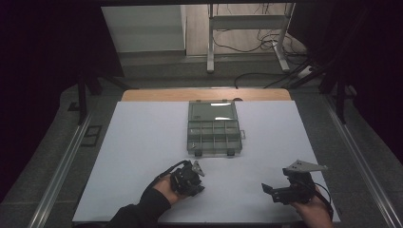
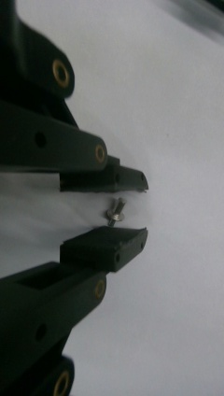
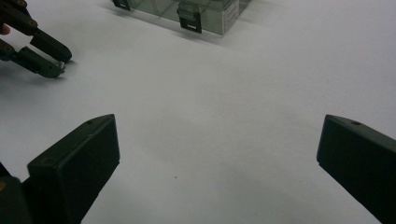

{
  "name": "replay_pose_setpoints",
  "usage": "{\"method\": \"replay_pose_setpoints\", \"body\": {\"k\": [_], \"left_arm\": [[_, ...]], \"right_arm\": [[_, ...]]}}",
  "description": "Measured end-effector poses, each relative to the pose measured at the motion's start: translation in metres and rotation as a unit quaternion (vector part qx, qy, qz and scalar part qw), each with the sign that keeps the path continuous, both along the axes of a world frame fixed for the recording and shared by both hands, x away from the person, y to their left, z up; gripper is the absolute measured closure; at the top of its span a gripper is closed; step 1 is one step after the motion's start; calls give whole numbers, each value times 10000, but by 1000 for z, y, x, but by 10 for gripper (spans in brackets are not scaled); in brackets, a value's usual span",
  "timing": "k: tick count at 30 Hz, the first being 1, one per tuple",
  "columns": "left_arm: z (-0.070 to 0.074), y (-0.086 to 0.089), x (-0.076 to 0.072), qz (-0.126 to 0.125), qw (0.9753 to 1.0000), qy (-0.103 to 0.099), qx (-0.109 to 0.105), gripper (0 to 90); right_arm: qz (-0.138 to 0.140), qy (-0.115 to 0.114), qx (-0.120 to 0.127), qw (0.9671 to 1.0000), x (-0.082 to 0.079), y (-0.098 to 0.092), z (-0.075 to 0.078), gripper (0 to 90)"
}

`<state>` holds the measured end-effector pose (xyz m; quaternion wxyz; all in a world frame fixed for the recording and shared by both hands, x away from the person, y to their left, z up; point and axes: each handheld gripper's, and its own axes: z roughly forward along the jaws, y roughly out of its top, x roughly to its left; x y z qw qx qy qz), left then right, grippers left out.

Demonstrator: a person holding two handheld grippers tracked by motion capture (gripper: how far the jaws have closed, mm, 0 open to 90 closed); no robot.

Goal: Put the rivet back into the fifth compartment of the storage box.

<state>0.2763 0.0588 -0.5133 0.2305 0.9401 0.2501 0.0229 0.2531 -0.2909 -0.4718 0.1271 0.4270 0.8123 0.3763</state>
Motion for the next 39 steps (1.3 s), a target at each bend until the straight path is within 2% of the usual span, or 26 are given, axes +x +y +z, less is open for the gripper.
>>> {"method": "replay_pose_setpoints", "body": {"k": [4, 8, 14, 16, 29, 39], "left_arm": [[0, -1, 0, -25, 10000, 16, -6, 815], [0, 1, 3, 18, 9998, 171, -117, 828], [-2, 7, 11, 78, 9982, 485, -346, 829], [-2, 8, 11, 185, 9977, 491, -419, 830], [12, 23, 20, 433, 9958, 440, -674, 829], [19, 29, 24, 539, 9955, 291, -728, 828]], "right_arm": [[4, 2, -4, 10000, 0, 0, 0, 0], [6, 3, -11, 10000, 0, 0, 0, 0], [1, 14, 2, 10000, 0, 0, 0, 0], [0, 13, 4, 10000, 0, 0, 0, 0], [2, 14, 12, 10000, 0, 0, 0, 0], [6, 17, 24, 10000, 0, 0, 0, 0]]}}
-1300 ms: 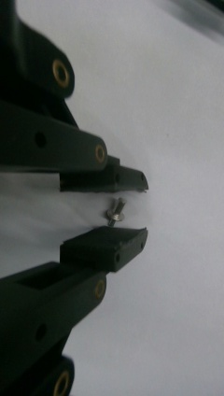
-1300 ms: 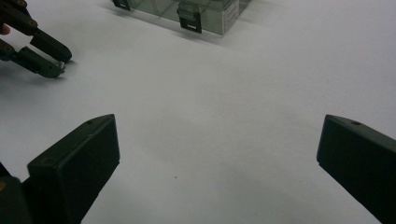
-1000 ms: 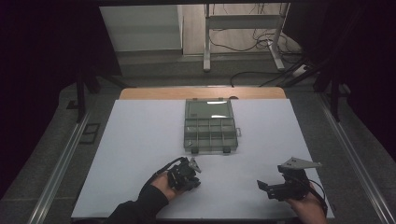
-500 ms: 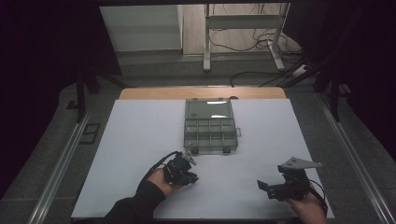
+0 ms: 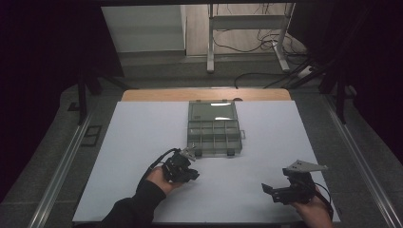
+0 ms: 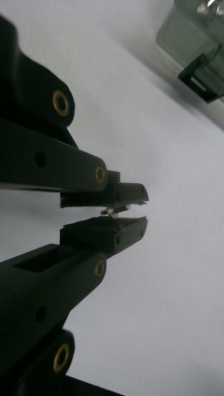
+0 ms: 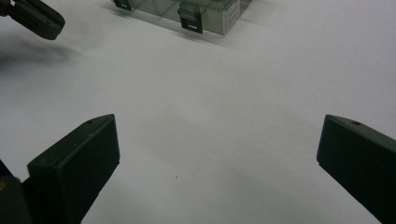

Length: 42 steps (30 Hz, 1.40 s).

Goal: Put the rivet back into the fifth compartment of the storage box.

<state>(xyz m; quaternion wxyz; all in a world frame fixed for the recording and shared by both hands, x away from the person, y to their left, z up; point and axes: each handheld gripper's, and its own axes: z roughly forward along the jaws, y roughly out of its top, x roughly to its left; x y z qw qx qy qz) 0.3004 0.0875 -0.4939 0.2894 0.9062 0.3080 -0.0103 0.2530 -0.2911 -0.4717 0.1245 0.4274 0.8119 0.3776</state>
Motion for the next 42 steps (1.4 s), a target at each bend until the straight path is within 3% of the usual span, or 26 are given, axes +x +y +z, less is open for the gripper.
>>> {"method": "replay_pose_setpoints", "body": {"k": [25, 42], "left_arm": [[21, 19, 25, 249, 9995, -163, -95, 828], [35, 20, 48, 374, 9989, -262, -80, 829]], "right_arm": [[-12, 39, -5, 10000, 1, 0, -1, 0], [-13, 47, 10, 10000, 1, 0, 0, 0]]}}
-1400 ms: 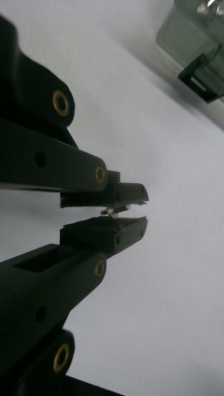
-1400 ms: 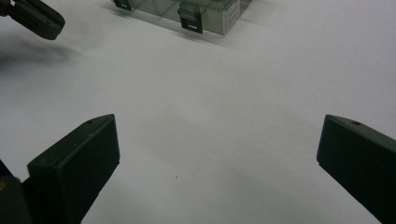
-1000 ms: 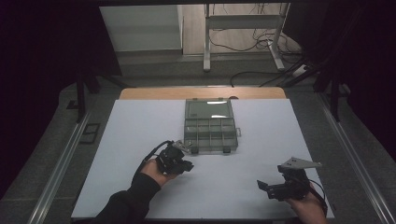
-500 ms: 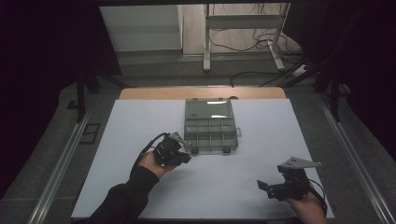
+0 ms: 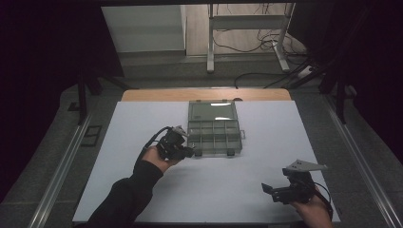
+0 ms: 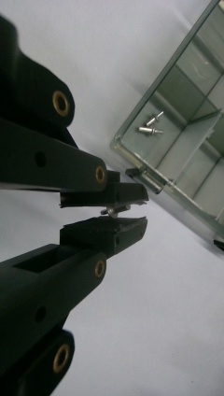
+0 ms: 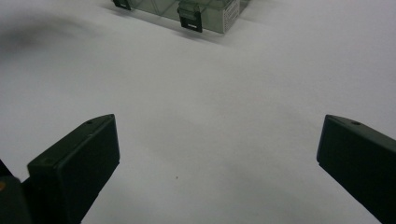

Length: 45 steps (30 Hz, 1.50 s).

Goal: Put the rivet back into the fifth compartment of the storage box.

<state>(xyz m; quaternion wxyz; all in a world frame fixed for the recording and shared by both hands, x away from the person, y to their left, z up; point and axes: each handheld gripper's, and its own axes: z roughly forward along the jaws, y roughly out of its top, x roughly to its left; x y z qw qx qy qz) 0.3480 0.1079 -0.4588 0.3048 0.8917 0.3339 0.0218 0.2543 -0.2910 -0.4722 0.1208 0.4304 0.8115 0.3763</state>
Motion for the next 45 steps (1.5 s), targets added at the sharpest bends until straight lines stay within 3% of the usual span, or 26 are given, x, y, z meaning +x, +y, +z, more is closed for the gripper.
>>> {"method": "replay_pose_setpoints", "body": {"k": [22, 36, 45], "left_arm": [[9, 3, 28, 202, 9998, -89, -31, 828], [6, -3, 43, 267, 9995, -138, 46, 827], [-3, -5, 49, 309, 9993, -199, 104, 823]], "right_arm": [[27, 14, -7, 10000, 1, 1, 0, 0], [40, 35, -10, 10000, 1, 1, 0, 0], [49, 44, -9, 10000, 1, 1, -1, 0]]}}
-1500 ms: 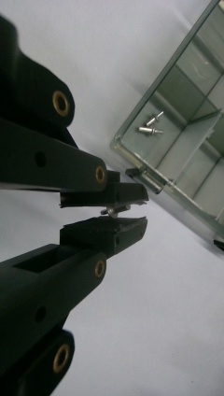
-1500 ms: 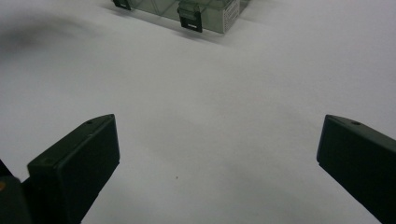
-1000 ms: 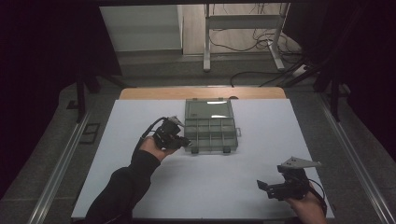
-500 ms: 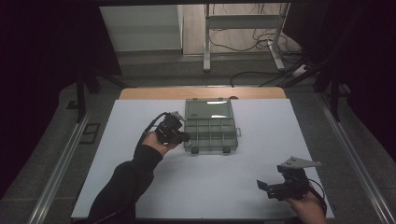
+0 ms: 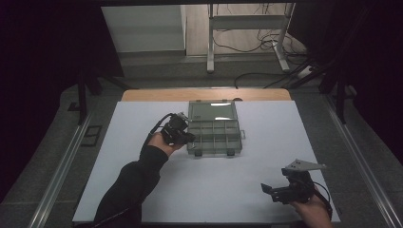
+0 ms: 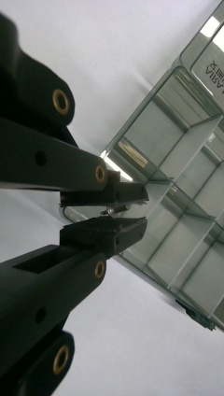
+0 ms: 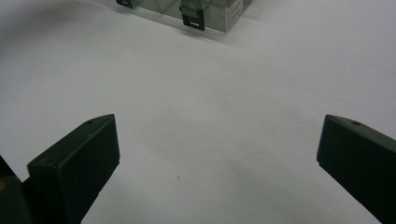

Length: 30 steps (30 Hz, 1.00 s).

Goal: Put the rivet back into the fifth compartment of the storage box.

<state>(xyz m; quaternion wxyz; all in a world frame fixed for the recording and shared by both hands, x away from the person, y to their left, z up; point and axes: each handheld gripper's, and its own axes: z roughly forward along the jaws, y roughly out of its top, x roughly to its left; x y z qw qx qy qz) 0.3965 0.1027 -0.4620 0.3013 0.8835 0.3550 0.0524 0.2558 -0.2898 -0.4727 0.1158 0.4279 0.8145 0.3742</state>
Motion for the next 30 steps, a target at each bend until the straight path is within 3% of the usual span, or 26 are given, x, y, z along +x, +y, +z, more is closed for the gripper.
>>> {"method": "replay_pose_setpoints", "body": {"k": [21, 30], "left_arm": [[-24, -10, 7, 23, 9999, -3, 111, 818], [-19, -9, 4, 82, 9999, -95, -34, 751]], "right_arm": [[17, 17, 12, 10000, 0, 0, 0, 0], [16, 16, 12, 10000, 1, 0, 0, 0]]}}
